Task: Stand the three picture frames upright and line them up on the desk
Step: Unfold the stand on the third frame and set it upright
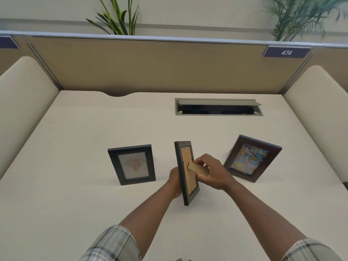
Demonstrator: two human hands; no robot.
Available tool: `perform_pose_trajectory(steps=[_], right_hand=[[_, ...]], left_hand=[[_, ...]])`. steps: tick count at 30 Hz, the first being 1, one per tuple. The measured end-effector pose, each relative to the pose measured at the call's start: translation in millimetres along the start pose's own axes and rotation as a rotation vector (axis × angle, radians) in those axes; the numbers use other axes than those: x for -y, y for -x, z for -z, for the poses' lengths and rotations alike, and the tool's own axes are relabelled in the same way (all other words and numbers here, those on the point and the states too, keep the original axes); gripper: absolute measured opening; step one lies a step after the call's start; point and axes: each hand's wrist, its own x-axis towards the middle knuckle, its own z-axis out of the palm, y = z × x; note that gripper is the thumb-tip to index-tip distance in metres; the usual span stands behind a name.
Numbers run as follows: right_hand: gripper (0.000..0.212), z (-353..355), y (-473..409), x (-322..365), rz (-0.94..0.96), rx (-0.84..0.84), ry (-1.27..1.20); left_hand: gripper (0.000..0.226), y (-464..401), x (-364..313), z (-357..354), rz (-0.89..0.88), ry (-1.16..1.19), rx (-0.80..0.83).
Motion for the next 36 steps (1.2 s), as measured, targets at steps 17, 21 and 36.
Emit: perform_pose_trajectory(steps=[17,21,36], right_hand=[[0.016,17,3,-6,-0.389,-0.140,-0.297],[0.029,21,-7,0,-0.510,-0.116,-0.697],[0.085,13,-20,-5,-0.646,0.014,-0.716]], left_hand=[[0.027,-18,-9,-9,-0.352,0.140,-0.149],[0.021,-16,-7,-6,-0.478,-0.034,-0.153],[0.020,-8,1,-12,-0.567,-0.077,-0.229]])
